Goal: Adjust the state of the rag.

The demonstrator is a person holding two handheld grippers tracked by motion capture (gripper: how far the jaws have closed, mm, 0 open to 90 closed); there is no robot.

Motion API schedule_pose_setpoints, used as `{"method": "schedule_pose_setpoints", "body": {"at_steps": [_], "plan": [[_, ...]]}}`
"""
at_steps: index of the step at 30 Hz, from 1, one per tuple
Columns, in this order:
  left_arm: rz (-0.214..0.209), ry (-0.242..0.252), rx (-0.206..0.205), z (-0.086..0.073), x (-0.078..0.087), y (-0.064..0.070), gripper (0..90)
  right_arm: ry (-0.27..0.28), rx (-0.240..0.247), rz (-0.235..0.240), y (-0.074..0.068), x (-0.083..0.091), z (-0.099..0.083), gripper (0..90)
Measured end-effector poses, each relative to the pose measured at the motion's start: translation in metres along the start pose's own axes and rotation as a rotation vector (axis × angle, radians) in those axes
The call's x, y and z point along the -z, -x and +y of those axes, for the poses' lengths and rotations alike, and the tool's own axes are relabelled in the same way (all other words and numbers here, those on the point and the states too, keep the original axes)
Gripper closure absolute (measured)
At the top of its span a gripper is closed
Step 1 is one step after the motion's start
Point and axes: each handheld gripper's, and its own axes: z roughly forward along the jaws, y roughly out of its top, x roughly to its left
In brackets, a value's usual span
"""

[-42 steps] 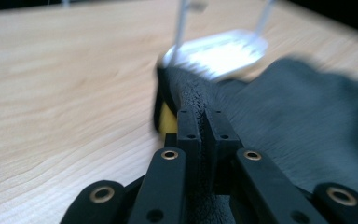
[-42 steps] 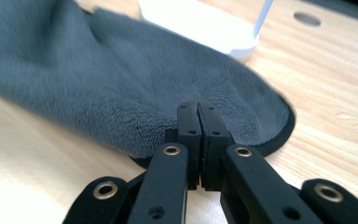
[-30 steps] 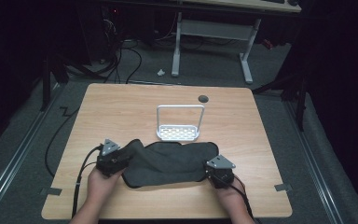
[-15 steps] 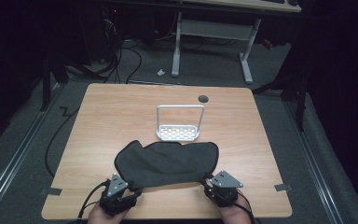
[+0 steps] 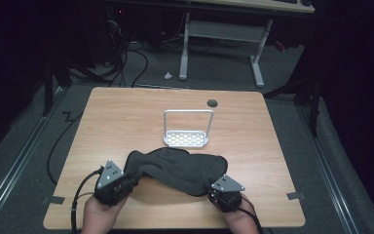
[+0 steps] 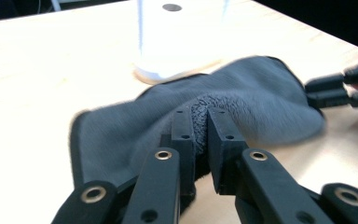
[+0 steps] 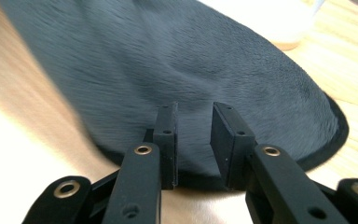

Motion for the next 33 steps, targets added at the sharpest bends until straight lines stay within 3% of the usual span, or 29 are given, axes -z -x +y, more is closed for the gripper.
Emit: {"method": "schedule_pose_setpoints", "body": {"at_steps": [3, 5, 10, 13, 15, 18, 19, 20, 22, 25, 27, 28, 31, 33], "plan": [[0.036, -0.044, 0.036, 0.003, -0.025, -0.030, 80.7, -0.060, 0.006, -0.010, 0.002, -0.014, 0.002, 74.1], [0.033, -0.069, 0.050, 0.004, -0.041, -0.041, 80.0, -0.084, -0.004, -0.015, 0.006, -0.021, 0.001, 74.7], [0.079, -0.174, 0.002, 0.002, -0.092, -0.048, 78.7, -0.103, -0.034, -0.072, 0.016, -0.019, -0.001, 74.8], [0.090, -0.199, 0.005, -0.002, -0.108, -0.047, 77.1, -0.116, -0.067, -0.104, 0.024, -0.013, -0.006, 74.8], [0.088, -0.167, 0.023, -0.003, -0.104, -0.046, 74.5, -0.090, -0.085, -0.101, 0.025, -0.006, -0.008, 73.2], [0.101, -0.124, 0.025, -0.006, -0.090, -0.044, 70.6, 0.026, -0.104, -0.001, 0.013, 0.010, 0.001, 71.6], [0.108, -0.116, 0.017, -0.008, -0.085, -0.043, 70.3, 0.058, -0.086, 0.030, 0.004, 0.014, 0.006, 70.1], [0.110, -0.113, 0.018, -0.010, -0.082, -0.043, 70.2, 0.095, -0.035, 0.058, -0.009, 0.017, 0.012, 67.9], [0.123, -0.104, 0.010, -0.015, -0.076, -0.042, 69.8, 0.122, -0.006, 0.123, -0.028, 0.017, 0.021, 65.7], [0.126, -0.082, 0.016, -0.021, -0.067, -0.040, 68.6, 0.095, 0.049, 0.220, -0.057, 0.000, 0.029, 65.0], [0.129, -0.070, -0.008, -0.023, -0.058, -0.036, 67.4, 0.059, 0.152, 0.165, -0.071, -0.015, 0.032, 63.2], [0.126, -0.067, -0.019, -0.024, -0.053, -0.034, 66.8, 0.038, 0.173, 0.134, -0.074, -0.023, 0.034, 61.0], [0.108, -0.039, -0.040, -0.027, -0.034, -0.025, 65.4, 0.002, 0.172, 0.072, -0.066, -0.043, 0.041, 62.4], [0.097, -0.016, -0.049, -0.031, -0.023, -0.019, 64.9, -0.028, 0.178, 0.038, -0.059, -0.051, 0.046, 83.3]]}}
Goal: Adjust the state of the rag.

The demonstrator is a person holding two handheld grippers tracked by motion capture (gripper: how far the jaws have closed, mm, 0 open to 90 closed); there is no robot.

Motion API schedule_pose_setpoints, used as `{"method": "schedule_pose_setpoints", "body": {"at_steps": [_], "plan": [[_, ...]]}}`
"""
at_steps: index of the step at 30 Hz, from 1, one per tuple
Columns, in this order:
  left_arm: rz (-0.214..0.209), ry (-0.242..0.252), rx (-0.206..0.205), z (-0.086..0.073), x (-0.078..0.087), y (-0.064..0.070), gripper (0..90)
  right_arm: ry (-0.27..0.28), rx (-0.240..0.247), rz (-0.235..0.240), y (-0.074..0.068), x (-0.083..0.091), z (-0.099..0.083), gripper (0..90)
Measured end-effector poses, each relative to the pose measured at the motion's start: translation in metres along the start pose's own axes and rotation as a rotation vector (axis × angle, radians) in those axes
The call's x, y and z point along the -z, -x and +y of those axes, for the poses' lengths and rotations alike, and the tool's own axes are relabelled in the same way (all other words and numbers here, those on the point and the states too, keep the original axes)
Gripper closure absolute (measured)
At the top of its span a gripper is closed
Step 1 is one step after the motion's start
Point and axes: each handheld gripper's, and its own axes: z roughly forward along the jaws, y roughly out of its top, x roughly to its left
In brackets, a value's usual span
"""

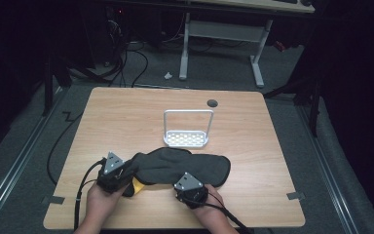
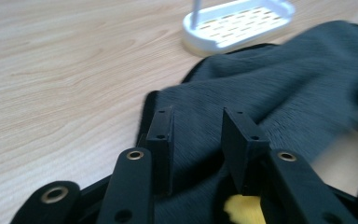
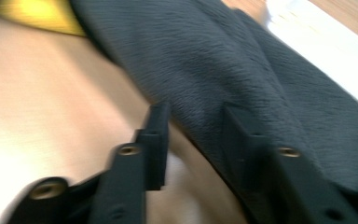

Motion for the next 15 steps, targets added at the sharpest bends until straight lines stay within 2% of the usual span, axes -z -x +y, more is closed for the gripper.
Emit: {"method": "schedule_pose_setpoints", "body": {"at_steps": [1, 3, 5, 6, 7, 8, 9, 11, 13, 15], "plan": [[-0.007, 0.012, 0.003, -0.003, 0.005, 0.002, 64.9, 0.002, -0.012, -0.006, 0.005, -0.001, 0.001, 90.0], [-0.019, 0.033, 0.012, -0.009, 0.011, 0.006, 64.2, 0.029, -0.085, 0.037, 0.017, 0.002, 0.005, 90.0], [-0.039, 0.042, 0.040, -0.012, 0.015, 0.010, 64.3, 0.082, -0.149, 0.075, 0.025, 0.015, 0.013, 90.0], [-0.050, 0.035, 0.030, -0.011, 0.016, 0.013, 64.3, 0.115, -0.164, 0.095, 0.028, 0.022, 0.018, 90.0], [-0.033, 0.033, -0.007, -0.011, 0.017, 0.017, 64.1, 0.130, -0.168, 0.105, 0.028, 0.030, 0.022, 90.0], [-0.027, 0.031, -0.020, -0.011, 0.017, 0.019, 64.3, 0.138, -0.152, 0.110, 0.027, 0.036, 0.025, 90.0], [-0.030, 0.030, -0.014, -0.012, 0.015, 0.019, 64.6, 0.134, -0.141, 0.107, 0.026, 0.038, 0.025, 90.0], [-0.033, 0.017, -0.001, -0.015, 0.010, 0.016, 64.9, 0.101, -0.117, 0.091, 0.021, 0.035, 0.017, 80.5], [-0.034, 0.016, 0.012, -0.015, 0.008, 0.013, 65.3, 0.100, -0.115, 0.107, 0.015, 0.035, 0.008, 68.8], [-0.029, 0.007, 0.009, -0.017, 0.006, 0.012, 65.3, 0.099, -0.115, 0.096, 0.008, 0.038, 0.001, 62.0]]}}
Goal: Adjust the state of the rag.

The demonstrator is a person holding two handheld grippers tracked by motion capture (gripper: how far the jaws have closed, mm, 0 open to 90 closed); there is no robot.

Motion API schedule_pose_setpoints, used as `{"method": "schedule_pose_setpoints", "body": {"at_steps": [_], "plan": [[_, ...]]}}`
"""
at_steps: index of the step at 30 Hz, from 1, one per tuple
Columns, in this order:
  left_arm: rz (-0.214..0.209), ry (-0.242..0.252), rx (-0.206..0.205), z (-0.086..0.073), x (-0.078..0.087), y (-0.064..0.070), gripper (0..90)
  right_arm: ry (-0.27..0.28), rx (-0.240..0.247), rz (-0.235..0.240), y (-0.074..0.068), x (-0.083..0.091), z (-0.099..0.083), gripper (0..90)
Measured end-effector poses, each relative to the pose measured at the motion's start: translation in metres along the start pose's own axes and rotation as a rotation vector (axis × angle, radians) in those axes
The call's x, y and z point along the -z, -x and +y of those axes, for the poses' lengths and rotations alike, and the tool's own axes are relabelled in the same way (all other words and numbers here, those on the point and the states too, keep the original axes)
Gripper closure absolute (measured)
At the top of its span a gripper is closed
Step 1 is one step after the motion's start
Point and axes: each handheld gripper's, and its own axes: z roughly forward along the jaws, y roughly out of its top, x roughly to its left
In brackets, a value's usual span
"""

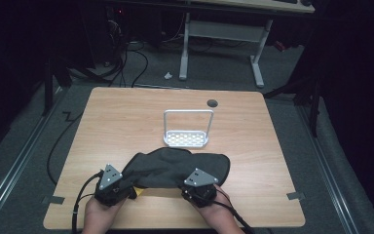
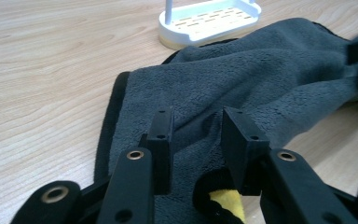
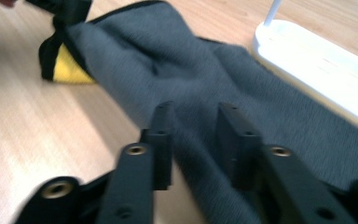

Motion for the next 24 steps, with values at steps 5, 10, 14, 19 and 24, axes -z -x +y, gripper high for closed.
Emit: {"method": "schedule_pose_setpoints", "body": {"at_steps": [5, 10, 14, 19, 24], "plan": [[0.012, -0.022, 0.010, -0.005, -0.011, -0.003, 65.8, -0.030, 0.032, -0.066, -0.004, 0.002, -0.018, 60.5], [0.015, -0.023, 0.002, -0.005, -0.014, 0.000, 67.7, -0.055, 0.012, -0.056, 0.003, -0.002, -0.021, 86.1], [0.013, -0.013, -0.015, -0.001, -0.015, 0.002, 67.0, 0.056, -0.017, 0.031, -0.013, 0.027, -0.005, 86.5], [0.047, -0.019, -0.038, 0.005, -0.026, 0.001, 66.9, 0.057, -0.048, -0.055, 0.009, 0.012, 0.012, 86.3], [0.035, 0.011, -0.023, 0.006, -0.013, 0.007, 65.8, -0.064, -0.106, -0.127, 0.051, -0.032, 0.007, 85.7]]}}
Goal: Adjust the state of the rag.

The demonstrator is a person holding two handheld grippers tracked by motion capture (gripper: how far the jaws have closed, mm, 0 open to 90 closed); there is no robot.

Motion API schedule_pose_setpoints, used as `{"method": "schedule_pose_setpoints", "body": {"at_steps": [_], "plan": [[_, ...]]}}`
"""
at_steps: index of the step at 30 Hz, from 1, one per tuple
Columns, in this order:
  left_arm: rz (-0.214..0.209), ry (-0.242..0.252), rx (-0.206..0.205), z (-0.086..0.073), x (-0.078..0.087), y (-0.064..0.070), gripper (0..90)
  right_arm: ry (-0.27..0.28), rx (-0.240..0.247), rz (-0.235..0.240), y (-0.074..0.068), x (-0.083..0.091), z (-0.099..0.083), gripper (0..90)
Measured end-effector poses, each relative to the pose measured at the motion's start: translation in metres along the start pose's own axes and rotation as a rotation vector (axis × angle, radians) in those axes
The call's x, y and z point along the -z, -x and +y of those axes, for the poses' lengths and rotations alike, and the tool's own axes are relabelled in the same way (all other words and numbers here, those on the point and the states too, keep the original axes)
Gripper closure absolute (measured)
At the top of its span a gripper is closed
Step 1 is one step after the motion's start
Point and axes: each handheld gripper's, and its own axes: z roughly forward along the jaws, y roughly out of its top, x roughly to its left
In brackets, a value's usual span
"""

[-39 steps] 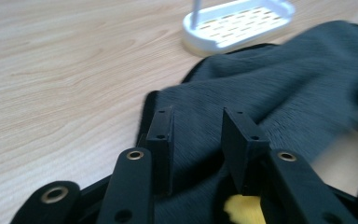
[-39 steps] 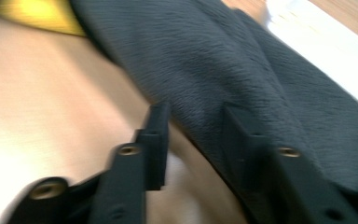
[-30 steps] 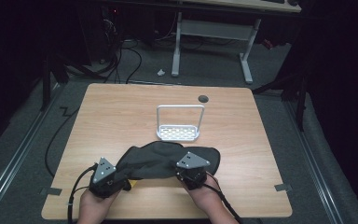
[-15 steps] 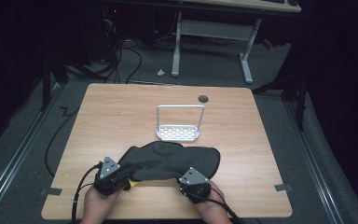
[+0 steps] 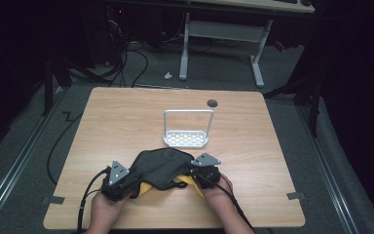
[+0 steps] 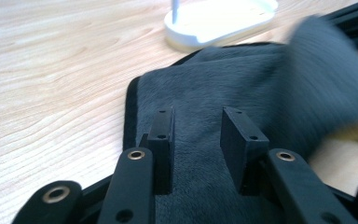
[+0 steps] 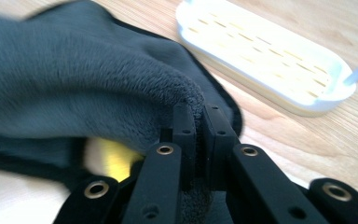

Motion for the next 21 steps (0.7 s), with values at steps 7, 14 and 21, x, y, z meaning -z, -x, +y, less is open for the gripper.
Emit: {"method": "schedule_pose_setpoints", "body": {"at_steps": [7, 14, 21], "plan": [[-0.115, 0.033, 0.006, 0.000, 0.027, 0.036, 66.6, -0.034, -0.014, -0.032, 0.011, -0.010, -0.003, 84.1], [-0.164, 0.002, -0.013, -0.004, 0.011, 0.067, 65.6, -0.017, -0.018, -0.039, 0.009, -0.002, -0.002, 80.5], [-0.169, -0.059, 0.039, -0.002, -0.025, 0.077, 54.2, -0.019, -0.006, -0.026, 0.006, -0.002, -0.003, 81.3]]}}
